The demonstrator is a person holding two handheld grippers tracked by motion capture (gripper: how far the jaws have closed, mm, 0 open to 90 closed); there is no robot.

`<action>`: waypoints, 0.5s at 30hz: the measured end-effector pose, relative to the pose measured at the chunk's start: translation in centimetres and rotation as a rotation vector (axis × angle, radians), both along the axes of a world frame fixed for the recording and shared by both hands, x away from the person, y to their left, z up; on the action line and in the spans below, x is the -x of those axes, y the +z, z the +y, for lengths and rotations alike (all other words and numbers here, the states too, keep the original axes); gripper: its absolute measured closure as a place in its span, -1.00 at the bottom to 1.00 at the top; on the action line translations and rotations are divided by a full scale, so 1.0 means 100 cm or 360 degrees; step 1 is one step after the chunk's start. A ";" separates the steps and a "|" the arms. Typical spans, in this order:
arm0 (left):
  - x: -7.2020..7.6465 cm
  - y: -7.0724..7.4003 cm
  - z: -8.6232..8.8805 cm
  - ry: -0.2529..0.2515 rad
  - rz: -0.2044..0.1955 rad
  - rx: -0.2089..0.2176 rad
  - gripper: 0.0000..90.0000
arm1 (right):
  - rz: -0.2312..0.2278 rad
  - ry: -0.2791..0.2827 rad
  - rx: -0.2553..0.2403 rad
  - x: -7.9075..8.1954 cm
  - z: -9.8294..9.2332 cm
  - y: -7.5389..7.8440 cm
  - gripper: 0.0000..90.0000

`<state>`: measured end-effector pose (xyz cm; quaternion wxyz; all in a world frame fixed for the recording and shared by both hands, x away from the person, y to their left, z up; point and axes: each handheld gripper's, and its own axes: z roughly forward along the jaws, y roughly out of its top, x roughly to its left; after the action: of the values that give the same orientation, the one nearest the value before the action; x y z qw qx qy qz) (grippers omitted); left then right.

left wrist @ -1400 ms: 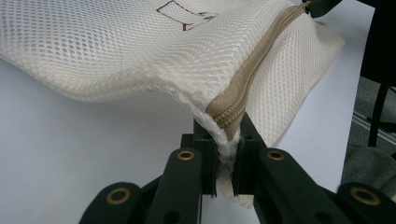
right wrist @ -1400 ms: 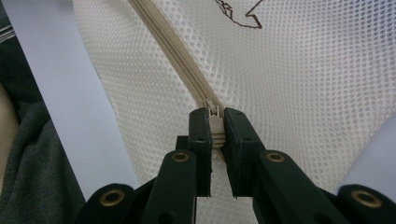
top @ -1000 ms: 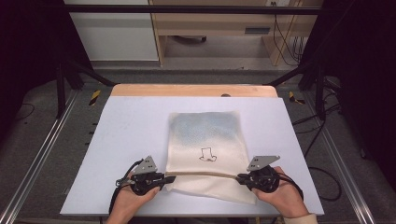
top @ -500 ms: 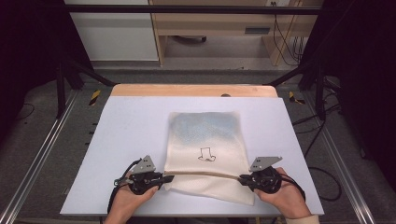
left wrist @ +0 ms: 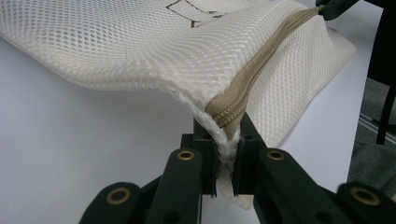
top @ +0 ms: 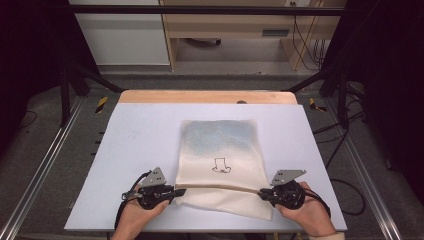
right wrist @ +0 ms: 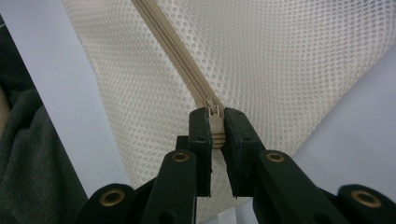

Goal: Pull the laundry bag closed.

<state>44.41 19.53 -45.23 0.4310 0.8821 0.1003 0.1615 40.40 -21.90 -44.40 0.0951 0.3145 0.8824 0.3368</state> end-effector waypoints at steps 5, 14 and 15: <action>0.000 0.000 0.000 0.0000 0.0000 0.0002 0.83 | 0.0000 -0.0009 0.0007 0.001 -0.003 -0.001 0.83; 0.001 0.001 0.000 -0.0009 -0.0004 0.0002 0.84 | -0.0007 -0.0009 0.0011 0.001 -0.006 -0.001 0.83; 0.001 0.001 0.001 -0.0009 -0.0004 0.0006 0.84 | -0.0001 -0.0017 0.0016 0.002 -0.006 -0.001 0.83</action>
<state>44.34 19.64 -45.08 0.4333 0.8814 0.0975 0.1611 40.22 -22.52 -44.53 0.0989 0.3187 0.8823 0.3319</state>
